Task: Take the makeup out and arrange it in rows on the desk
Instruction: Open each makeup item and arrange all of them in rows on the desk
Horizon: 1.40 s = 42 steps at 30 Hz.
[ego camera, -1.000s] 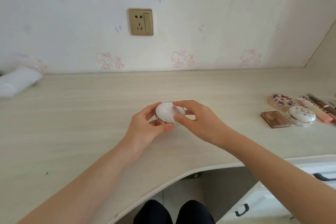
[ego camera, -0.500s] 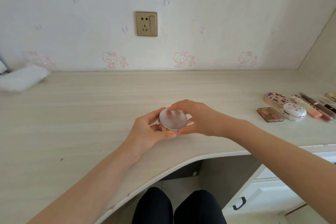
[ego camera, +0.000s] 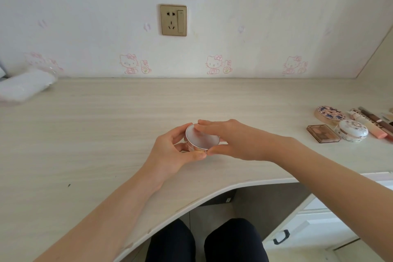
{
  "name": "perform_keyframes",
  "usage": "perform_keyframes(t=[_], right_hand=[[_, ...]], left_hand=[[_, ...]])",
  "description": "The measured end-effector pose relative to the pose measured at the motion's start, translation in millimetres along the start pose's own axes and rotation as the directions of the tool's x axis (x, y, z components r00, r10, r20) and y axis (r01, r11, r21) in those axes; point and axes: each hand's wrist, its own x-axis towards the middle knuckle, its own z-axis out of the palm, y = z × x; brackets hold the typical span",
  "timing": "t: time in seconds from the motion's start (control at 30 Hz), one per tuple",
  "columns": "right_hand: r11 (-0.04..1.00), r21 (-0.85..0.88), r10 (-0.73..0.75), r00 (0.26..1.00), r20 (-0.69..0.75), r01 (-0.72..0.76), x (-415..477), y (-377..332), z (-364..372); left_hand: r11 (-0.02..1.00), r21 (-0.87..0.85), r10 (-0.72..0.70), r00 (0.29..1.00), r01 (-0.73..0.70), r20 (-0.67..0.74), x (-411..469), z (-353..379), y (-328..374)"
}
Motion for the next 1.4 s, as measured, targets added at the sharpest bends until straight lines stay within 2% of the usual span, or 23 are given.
perform_keyframes(t=[0.37,0.5,0.77,0.93,1.4], right_hand=[[0.999,0.049,-0.004,1.000,0.009,0.003,5.2,7.1,2.2],[1.000,-0.009,-0.024,1.000,0.001,0.024,6.6,5.4,1.9],[1.000,0.014,-0.023,0.999,-0.023,0.023,11.7,-0.9,-9.0],[0.995,0.096,-0.001,1.000,-0.005,0.001,14.2,1.6,-11.2],[0.999,0.045,-0.007,1.000,-0.004,0.007,19.0,-0.7,-28.2]], left_hand=[[1.000,-0.005,-0.003,1.000,0.002,-0.014,2.8,-3.6,-0.2],[1.000,-0.008,-0.001,1.000,0.001,-0.024,3.5,-3.9,0.1],[1.000,0.015,0.020,1.000,-0.019,-0.016,4.1,-4.4,1.3],[0.999,0.031,0.042,0.998,-0.040,-0.056,4.3,-5.4,1.7],[0.988,0.098,0.127,0.990,-0.120,-0.067,7.7,-7.8,1.1]])
